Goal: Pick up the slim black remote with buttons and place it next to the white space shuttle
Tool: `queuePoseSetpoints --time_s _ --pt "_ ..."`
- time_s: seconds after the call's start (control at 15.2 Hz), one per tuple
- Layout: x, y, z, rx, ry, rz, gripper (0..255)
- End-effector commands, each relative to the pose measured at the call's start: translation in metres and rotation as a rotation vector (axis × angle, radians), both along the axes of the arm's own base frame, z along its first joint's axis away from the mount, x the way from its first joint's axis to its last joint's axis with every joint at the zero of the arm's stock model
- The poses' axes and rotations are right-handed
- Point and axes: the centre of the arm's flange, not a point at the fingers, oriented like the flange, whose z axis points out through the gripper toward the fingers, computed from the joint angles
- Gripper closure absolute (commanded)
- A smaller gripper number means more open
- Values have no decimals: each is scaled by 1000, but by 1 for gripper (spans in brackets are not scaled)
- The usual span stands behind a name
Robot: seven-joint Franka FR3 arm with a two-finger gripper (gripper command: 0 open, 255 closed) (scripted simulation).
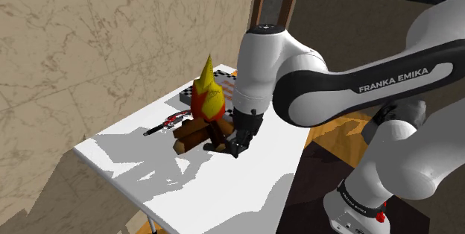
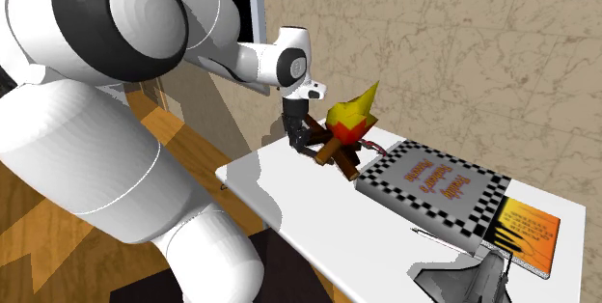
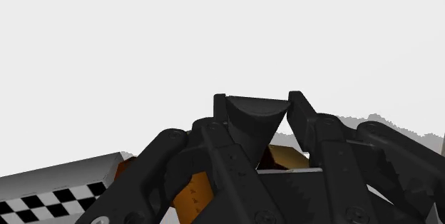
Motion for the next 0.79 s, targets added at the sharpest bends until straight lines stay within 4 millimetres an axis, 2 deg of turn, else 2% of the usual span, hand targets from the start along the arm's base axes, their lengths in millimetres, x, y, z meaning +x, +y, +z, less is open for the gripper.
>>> queuePoseSetpoints --time_s 0.0,0.66,0.73 --pt "0 0 12 1 -1 0 255" --pt "0 0 62 1 -1 0 255" --pt "-1 -13 62 1 -1 0 255"
